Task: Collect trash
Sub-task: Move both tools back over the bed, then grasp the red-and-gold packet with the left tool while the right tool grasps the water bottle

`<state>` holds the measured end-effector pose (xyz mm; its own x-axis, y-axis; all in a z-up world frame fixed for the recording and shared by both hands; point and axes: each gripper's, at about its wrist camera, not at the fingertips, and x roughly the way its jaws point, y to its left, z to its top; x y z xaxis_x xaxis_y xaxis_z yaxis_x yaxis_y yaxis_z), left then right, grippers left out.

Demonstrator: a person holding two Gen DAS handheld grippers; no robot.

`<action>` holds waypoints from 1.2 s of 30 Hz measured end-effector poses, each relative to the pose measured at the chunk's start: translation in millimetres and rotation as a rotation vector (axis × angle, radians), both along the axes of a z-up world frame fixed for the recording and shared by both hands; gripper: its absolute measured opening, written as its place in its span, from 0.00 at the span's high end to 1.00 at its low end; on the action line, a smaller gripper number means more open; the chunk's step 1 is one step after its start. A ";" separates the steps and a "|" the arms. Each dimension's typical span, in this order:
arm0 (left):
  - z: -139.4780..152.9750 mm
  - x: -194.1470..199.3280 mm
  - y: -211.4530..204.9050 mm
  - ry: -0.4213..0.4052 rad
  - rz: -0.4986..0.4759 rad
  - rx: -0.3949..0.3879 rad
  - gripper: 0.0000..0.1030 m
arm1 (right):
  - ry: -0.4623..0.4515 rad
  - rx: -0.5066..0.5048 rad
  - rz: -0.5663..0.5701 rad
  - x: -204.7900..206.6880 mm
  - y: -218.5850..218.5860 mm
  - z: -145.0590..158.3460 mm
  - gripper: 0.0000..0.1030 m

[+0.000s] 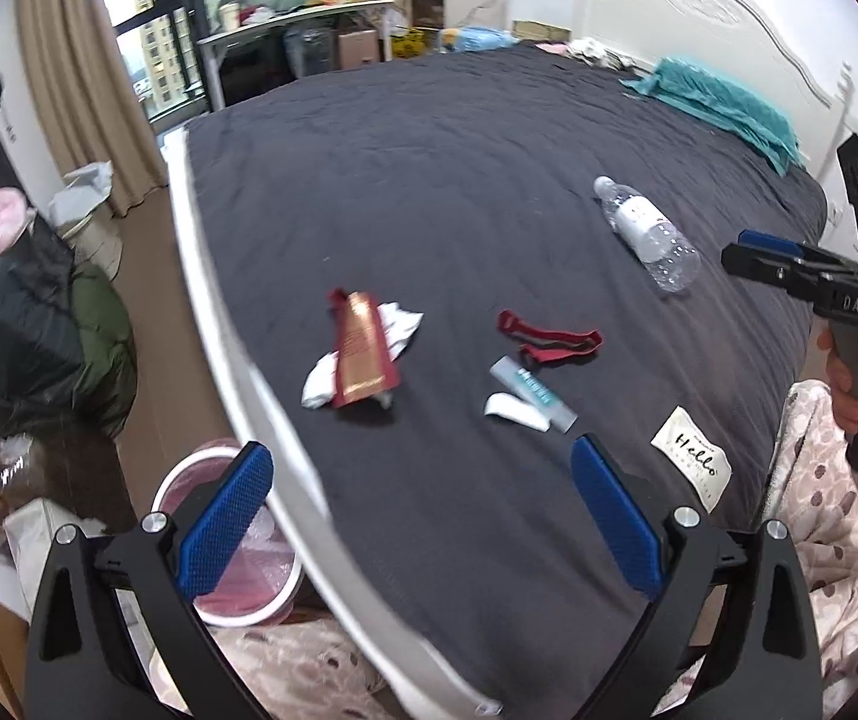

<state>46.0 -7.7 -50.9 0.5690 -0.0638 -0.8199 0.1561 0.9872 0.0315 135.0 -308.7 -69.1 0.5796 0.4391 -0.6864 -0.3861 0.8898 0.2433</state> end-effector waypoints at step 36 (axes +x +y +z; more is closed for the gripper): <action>-99.7 149.9 26.0 0.322 -0.021 -0.011 0.58 | 0.208 -0.241 -0.148 152.2 -53.4 -65.9 0.07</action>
